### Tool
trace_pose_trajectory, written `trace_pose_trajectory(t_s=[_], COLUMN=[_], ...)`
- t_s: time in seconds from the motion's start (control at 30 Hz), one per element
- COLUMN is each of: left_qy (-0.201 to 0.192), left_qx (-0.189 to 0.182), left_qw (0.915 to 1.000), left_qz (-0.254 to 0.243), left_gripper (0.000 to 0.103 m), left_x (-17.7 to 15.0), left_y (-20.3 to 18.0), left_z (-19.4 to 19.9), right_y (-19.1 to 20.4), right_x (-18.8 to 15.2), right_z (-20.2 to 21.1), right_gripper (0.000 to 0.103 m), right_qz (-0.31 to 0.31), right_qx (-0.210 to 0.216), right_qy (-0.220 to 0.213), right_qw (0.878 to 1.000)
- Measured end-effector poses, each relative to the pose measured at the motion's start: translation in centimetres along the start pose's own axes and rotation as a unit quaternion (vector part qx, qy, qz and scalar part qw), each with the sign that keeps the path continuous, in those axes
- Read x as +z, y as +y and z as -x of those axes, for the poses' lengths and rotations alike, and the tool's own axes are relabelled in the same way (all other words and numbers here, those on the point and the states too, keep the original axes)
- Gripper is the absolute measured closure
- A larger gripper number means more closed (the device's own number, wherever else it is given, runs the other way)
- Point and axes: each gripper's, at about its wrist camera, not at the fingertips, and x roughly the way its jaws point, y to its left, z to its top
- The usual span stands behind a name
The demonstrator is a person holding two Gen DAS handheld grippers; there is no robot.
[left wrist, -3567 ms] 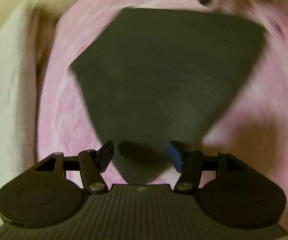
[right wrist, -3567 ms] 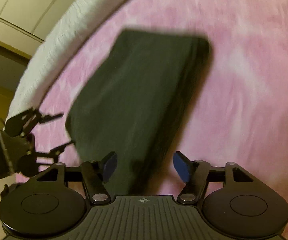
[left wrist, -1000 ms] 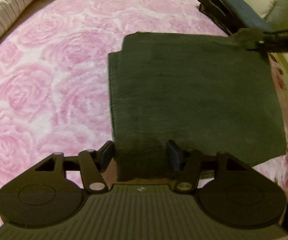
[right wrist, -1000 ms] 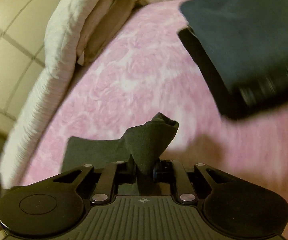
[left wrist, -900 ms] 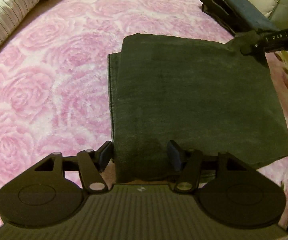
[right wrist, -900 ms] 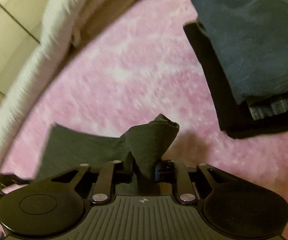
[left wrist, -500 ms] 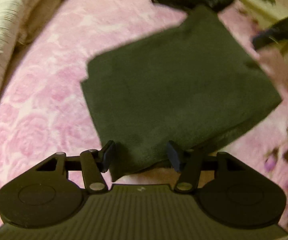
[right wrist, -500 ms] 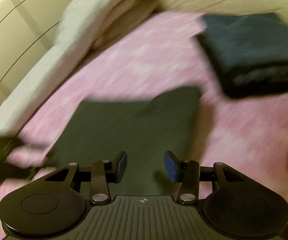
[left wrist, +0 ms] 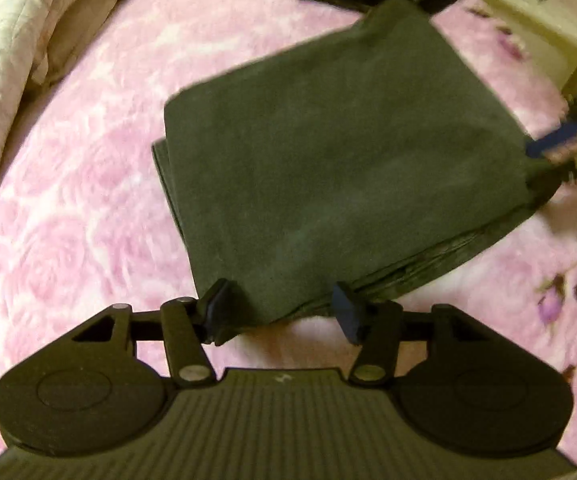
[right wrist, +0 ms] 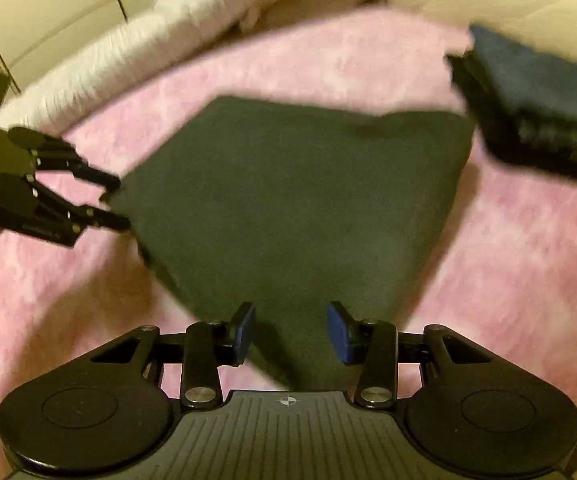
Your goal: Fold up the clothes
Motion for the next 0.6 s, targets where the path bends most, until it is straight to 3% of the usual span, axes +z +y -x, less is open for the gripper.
trace_pose_trajectory(t_s=[0.13,0.2,0.27,0.4,0.47,0.53,0.6], left_qy=[0.014,0.024,0.032,0.032,0.038,0.048,0.056], left_qx=[0.018,0.027,0.036,0.056,0.059,0.053,0.044], left_qw=[0.9994,0.9978,0.9943,0.9795,0.9702,0.9633,0.9615], left_qz=[0.027,0.055,0.096,0.191,0.232,0.259,0.265], left_gripper=[0.05,0.044,0.03,0.015,0.012,0.01,0.008], left_x=[0.9,0.8,0.5,-0.3,-0.8,-1.2,-1.5], left_y=[-1.0,-1.5,-2.1,-3.1,-4.0,-4.9,-6.1], left_z=[2.3,3.9,5.7,9.1,10.3,11.0,11.9], right_y=[-0.3,-0.4,-0.5,-0.4,0.0,0.5,1.3], right_x=[1.3,1.9,2.4,2.5,2.6,2.4,2.0], right_z=[0.4,0.9,2.2,4.4,5.7,7.2,8.9], right_gripper=[0.058,0.054,0.049,0.043,0.039,0.03,0.028], right_qz=[-0.017,-0.024,-0.024,-0.032,-0.033,-0.038,-0.047], right_qx=[0.005,0.004,-0.006,-0.018,-0.022,-0.028,-0.034], right_qy=[0.014,0.02,0.021,0.037,0.042,0.041,0.039], right_qw=[1.0,1.0,0.999,0.999,0.998,0.998,0.998])
